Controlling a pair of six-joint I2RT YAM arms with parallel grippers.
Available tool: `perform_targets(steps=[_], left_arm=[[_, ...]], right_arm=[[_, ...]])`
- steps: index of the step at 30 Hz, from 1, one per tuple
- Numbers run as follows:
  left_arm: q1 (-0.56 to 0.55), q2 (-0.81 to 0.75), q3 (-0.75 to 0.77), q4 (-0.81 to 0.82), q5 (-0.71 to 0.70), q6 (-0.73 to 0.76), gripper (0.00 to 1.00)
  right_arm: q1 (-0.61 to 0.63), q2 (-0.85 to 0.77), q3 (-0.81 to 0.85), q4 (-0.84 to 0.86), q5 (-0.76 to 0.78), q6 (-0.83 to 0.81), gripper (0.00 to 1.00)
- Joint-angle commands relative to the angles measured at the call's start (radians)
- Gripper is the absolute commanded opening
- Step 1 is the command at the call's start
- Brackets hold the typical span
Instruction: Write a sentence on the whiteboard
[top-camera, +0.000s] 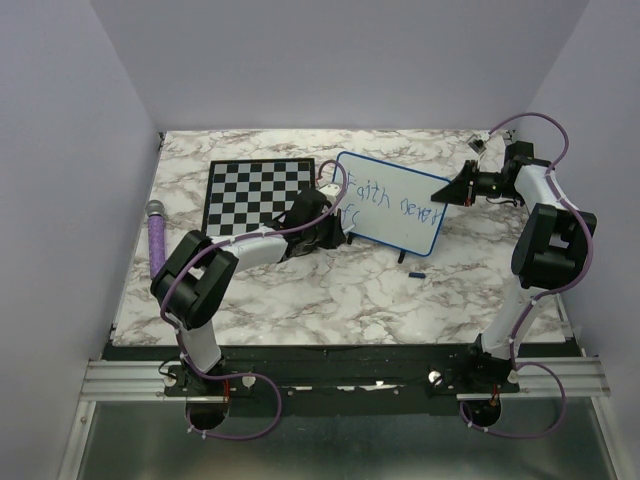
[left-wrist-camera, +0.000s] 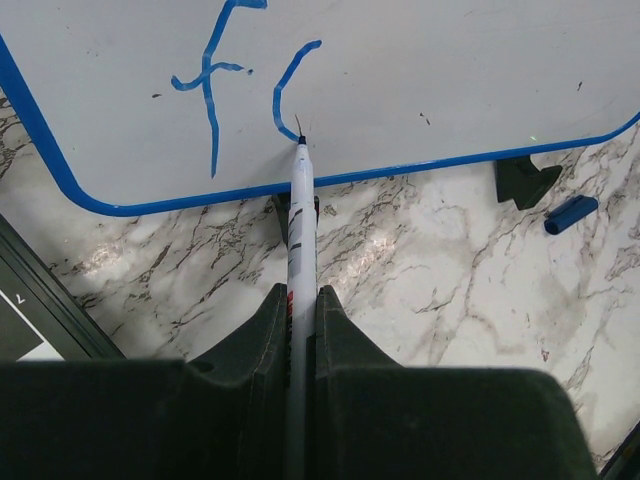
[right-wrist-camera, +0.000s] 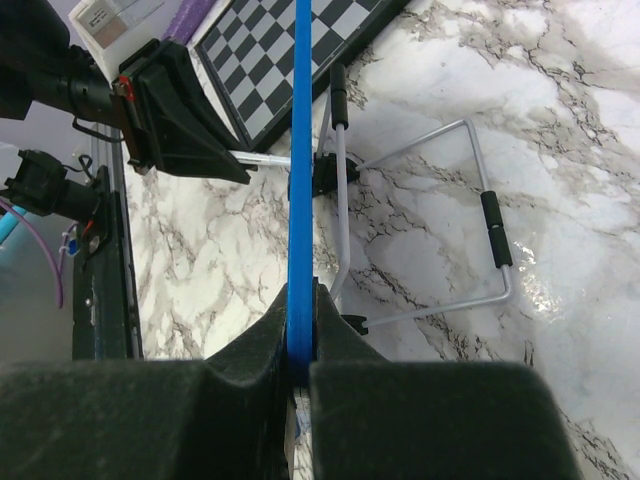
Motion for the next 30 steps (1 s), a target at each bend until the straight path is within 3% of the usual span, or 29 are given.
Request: perform_targets(steps=[1,30], left_arm=[[0.003,0.023,0.041,0.018,0.002,0.015,0.0],[0.016,-0.009,0.06,0.046,-0.038,-0.013,0.0]], right_arm=[[0.004,0.005,0.024,0.003,0.008,-0.032,0.01],[0.004,0.008,0.025,0.002,0.007,-0.035,0.0]])
